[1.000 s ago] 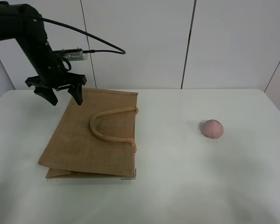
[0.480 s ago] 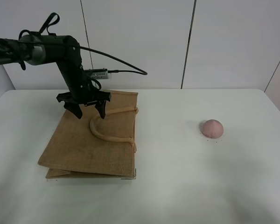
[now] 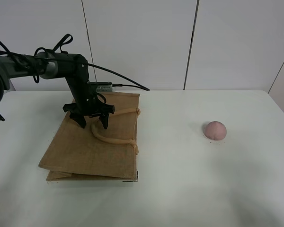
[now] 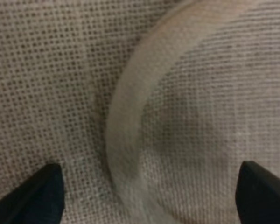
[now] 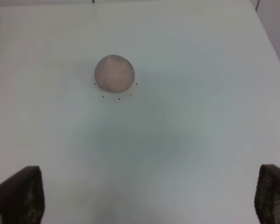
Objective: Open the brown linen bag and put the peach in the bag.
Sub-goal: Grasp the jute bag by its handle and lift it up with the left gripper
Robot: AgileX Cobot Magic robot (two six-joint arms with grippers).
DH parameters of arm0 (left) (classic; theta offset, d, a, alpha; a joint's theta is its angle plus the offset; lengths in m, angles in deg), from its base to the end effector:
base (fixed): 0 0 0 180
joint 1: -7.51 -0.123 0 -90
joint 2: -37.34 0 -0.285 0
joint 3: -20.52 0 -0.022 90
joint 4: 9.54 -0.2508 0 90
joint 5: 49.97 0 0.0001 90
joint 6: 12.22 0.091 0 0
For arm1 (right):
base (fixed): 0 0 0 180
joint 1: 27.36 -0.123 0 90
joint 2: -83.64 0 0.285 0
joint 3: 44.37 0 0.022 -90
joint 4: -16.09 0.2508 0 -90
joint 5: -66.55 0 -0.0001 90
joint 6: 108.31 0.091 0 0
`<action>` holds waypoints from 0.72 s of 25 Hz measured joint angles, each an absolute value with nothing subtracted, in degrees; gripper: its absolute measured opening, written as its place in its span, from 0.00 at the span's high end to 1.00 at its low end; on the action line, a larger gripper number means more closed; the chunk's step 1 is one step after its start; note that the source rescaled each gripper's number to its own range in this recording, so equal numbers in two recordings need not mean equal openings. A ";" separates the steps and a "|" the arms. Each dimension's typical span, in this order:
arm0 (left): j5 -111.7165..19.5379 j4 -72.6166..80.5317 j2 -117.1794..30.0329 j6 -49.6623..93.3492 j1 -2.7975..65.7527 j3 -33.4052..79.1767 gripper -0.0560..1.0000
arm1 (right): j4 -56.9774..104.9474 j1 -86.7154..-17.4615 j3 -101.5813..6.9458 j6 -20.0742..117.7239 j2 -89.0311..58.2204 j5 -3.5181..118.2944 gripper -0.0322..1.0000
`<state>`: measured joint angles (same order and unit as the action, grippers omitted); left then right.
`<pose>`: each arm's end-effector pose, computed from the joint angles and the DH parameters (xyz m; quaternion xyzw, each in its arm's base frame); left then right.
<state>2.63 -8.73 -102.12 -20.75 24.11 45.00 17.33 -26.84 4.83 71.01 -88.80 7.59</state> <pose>0.4527 -0.1360 0.1334 0.0663 0.9919 -0.0294 0.1043 -0.0029 0.0017 0.2768 -0.0014 0.8467 0.0052 0.5320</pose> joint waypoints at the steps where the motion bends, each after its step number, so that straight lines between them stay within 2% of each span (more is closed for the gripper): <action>1: 2.34 -8.78 -102.47 -20.75 24.11 45.04 0.00 | 17.33 -26.84 4.83 71.01 -88.80 7.59 0.00; 8: 1.44 -8.78 -104.10 -20.75 24.11 45.18 0.00 | 17.33 -26.84 4.83 71.01 -88.80 7.59 0.00; 10: 1.44 -8.87 -104.10 -20.75 24.11 45.18 0.04 | 17.33 -26.84 4.83 71.01 -88.80 7.59 0.00; 13: 1.44 -9.54 -104.15 -20.75 24.06 45.18 0.21 | 17.33 -26.84 4.83 71.01 -88.80 7.59 0.00; 16: 1.44 -9.54 -104.15 -20.75 24.06 45.18 0.48 | 17.33 -26.84 4.83 71.01 -88.80 7.59 0.00; 18: 1.44 -9.54 -104.21 -20.75 24.06 45.24 0.71 | 17.33 -26.84 4.83 71.01 -88.80 7.59 0.00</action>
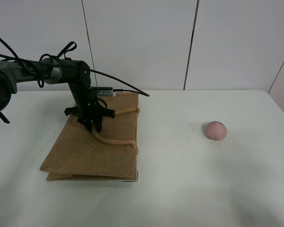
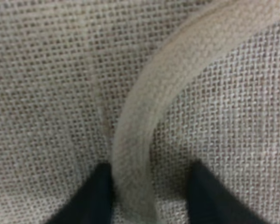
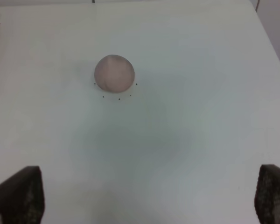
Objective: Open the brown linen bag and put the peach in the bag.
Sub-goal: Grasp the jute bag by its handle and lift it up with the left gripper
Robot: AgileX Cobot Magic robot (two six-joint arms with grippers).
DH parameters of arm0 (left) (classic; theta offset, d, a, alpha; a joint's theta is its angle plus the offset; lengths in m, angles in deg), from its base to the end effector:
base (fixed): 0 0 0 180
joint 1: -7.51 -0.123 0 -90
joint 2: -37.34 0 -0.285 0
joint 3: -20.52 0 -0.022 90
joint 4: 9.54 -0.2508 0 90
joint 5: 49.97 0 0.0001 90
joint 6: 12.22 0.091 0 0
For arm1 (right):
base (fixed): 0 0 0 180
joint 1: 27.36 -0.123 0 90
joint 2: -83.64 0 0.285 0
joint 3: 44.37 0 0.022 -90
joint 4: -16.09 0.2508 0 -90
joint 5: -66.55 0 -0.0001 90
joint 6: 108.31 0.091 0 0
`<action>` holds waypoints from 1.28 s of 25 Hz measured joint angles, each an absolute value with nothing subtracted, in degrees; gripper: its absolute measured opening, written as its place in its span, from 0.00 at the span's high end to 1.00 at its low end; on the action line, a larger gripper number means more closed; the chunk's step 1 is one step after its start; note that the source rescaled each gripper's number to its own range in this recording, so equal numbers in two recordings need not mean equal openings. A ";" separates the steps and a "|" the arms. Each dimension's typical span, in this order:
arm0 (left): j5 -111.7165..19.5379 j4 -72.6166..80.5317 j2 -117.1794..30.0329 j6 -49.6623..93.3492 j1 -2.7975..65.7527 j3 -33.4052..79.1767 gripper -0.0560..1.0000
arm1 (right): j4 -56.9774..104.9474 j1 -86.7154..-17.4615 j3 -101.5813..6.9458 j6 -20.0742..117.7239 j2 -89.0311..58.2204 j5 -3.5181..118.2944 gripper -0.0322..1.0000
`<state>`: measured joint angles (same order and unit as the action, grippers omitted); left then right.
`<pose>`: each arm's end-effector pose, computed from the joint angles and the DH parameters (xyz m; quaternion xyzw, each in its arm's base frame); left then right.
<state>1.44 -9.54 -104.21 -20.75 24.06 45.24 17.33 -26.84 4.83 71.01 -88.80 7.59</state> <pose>0.4557 -0.1354 0.1175 0.0696 0.9923 -0.0222 0.1000 -0.0029 0.0017 0.2768 -0.0014 0.8467 0.0052 0.5320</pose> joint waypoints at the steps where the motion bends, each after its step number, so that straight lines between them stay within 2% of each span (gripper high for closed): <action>1: 1.44 -9.54 -104.21 -20.75 24.06 45.24 0.82 | 17.33 -26.84 4.83 71.01 -88.80 7.59 0.00; 2: 1.44 -9.54 -104.21 -20.75 24.06 45.26 0.91 | 17.33 -26.84 4.83 71.01 -88.80 7.59 0.00; 3: 1.44 -9.54 -104.21 -20.75 24.06 45.26 0.95 | 17.33 -26.84 4.83 71.01 -88.80 7.59 0.00; 8: 3.58 -9.54 -104.33 -20.75 24.06 46.64 0.95 | 17.33 -26.84 4.83 71.01 -88.80 7.59 0.00; 15: 12.24 -9.54 -101.90 -20.75 24.06 54.04 0.95 | 17.33 -26.84 4.83 71.01 -88.80 7.59 0.00; 22: 16.95 -9.54 -94.21 -19.98 24.06 60.88 0.95 | 17.33 -26.84 4.83 71.01 -88.80 7.59 0.00; 32: 17.15 -9.54 -81.34 -19.57 24.06 61.46 0.95 | 17.33 -26.84 4.83 71.01 -88.80 7.59 0.00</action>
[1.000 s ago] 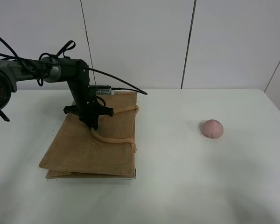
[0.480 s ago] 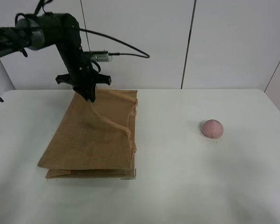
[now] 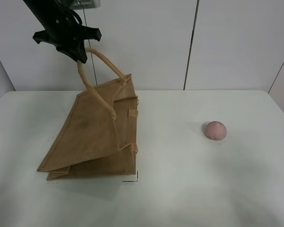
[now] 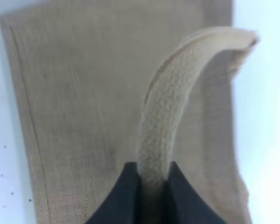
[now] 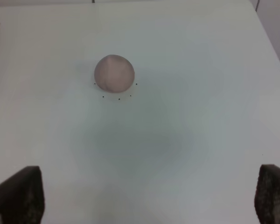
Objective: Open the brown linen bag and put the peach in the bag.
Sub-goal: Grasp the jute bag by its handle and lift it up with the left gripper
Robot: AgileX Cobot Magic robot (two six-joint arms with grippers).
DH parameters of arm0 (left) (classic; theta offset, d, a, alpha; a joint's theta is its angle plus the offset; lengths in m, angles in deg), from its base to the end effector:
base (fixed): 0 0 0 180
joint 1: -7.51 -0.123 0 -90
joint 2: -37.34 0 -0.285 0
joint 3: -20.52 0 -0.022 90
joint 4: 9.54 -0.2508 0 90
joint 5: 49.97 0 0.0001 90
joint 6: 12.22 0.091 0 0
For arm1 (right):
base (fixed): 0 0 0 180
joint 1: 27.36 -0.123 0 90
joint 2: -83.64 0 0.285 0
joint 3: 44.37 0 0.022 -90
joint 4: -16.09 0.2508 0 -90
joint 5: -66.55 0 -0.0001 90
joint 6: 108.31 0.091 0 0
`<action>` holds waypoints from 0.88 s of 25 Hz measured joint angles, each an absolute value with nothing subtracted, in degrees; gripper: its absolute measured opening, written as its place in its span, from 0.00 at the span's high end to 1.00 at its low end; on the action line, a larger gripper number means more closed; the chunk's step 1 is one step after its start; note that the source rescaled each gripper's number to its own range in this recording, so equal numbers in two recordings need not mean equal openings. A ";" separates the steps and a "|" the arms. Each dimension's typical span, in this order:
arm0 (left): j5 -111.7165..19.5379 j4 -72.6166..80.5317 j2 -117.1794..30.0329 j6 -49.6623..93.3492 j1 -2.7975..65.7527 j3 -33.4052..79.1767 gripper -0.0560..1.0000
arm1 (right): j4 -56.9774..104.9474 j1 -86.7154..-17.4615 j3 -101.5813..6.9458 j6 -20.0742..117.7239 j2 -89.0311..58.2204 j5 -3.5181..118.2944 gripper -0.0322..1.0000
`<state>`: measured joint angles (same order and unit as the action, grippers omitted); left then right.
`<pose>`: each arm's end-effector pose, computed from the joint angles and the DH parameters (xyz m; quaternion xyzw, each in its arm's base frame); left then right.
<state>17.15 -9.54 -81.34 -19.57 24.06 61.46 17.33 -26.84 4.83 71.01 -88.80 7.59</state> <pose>0.4117 -0.1223 0.3733 0.0765 0.9503 -0.0625 0.2953 -0.0029 0.0017 0.2768 -0.0014 0.8467 0.0052 0.5320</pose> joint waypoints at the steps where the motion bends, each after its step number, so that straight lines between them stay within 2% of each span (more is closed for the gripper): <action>1: 17.15 -9.54 -80.37 -19.57 24.06 61.46 0.95 | 17.33 -26.84 4.83 71.01 -88.80 7.59 0.00; 22: 17.22 -9.54 -73.69 -18.35 24.06 61.47 0.95 | 17.33 -26.84 4.83 71.01 -88.80 7.59 0.00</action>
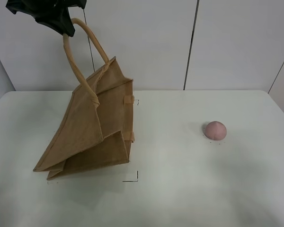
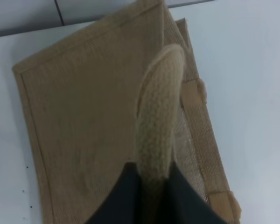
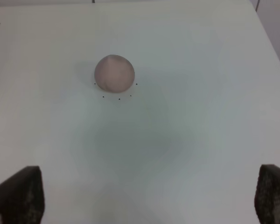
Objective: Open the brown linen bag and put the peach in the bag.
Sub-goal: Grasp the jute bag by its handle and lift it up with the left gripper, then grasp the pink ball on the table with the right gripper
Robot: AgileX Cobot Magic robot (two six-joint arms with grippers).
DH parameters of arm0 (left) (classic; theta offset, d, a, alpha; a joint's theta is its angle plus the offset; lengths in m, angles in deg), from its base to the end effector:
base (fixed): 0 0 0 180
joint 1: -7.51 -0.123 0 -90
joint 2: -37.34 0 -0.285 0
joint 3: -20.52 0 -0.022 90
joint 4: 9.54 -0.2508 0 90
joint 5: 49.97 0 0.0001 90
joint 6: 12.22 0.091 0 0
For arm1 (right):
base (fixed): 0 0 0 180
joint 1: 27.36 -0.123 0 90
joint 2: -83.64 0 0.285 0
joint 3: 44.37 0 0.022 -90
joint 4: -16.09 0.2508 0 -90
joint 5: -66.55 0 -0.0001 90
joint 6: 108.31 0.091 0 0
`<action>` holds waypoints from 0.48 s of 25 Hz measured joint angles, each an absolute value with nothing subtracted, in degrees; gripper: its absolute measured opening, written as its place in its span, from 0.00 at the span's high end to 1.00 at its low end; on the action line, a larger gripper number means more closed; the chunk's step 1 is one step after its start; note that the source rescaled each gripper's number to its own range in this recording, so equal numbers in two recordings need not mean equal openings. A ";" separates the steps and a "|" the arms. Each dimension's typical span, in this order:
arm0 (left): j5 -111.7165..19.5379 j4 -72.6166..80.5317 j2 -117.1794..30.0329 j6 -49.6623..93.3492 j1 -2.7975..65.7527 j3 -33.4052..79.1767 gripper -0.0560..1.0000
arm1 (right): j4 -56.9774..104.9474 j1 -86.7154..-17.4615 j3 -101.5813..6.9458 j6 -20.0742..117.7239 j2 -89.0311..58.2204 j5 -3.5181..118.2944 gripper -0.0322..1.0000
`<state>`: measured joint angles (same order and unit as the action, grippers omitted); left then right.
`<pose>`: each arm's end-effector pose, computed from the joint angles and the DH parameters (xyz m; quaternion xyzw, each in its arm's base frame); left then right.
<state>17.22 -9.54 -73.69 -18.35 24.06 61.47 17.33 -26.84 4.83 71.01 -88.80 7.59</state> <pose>0.3760 -0.1117 0.4282 0.0846 0.9274 -0.0716 0.3572 -0.0029 0.0017 0.2768 -0.0014 0.8467 0.0052 0.5320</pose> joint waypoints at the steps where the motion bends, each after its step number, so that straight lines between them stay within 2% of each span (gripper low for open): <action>1: 17.22 -8.92 -73.69 -18.13 24.06 61.47 0.95 | 17.33 -26.84 4.83 71.01 -88.80 7.59 0.00; 7: 17.22 -7.36 -73.69 -16.97 24.06 61.47 0.95 | 17.33 -26.84 4.76 71.01 -85.84 7.59 0.00; 12: 17.22 -7.81 -73.69 -16.89 24.06 61.47 0.95 | 17.33 -26.84 0.16 71.01 -70.57 10.78 0.00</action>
<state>17.22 -7.81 -73.69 -16.89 24.06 61.47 17.33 -26.84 0.16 71.01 -70.57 10.78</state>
